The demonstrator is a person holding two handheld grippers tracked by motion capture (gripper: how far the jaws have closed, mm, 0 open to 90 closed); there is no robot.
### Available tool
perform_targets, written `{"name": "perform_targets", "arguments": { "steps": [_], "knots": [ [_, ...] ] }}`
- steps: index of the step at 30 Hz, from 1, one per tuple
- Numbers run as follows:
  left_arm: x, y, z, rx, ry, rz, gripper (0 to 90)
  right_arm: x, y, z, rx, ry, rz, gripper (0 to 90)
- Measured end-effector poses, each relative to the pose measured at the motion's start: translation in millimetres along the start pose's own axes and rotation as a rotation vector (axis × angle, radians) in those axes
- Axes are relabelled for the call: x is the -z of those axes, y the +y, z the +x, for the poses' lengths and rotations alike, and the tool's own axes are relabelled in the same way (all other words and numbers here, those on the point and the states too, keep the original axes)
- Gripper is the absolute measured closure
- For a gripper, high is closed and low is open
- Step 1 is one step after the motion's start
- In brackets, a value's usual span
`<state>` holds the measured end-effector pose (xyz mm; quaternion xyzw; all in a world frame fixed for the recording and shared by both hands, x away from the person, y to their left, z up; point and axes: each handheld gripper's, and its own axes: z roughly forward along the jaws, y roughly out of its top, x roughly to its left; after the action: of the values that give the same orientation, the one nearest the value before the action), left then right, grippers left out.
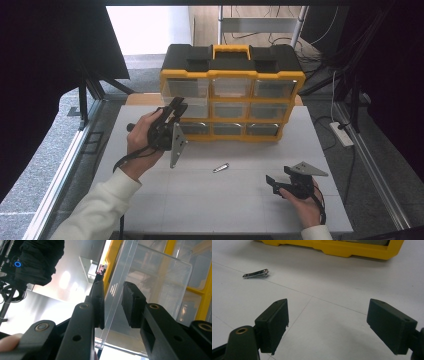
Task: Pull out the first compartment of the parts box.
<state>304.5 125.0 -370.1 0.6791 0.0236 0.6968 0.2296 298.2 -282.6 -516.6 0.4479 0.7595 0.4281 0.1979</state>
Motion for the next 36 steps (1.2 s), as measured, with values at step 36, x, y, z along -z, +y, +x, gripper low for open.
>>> {"name": "perform_targets", "arguments": {
  "steps": [36],
  "knots": [
    [6.8,2.9,-4.8,0.004,0.003,-0.013,71.2,-0.8,-0.3,-0.4,0.0,-0.002,0.005,17.8]
  ]
}}
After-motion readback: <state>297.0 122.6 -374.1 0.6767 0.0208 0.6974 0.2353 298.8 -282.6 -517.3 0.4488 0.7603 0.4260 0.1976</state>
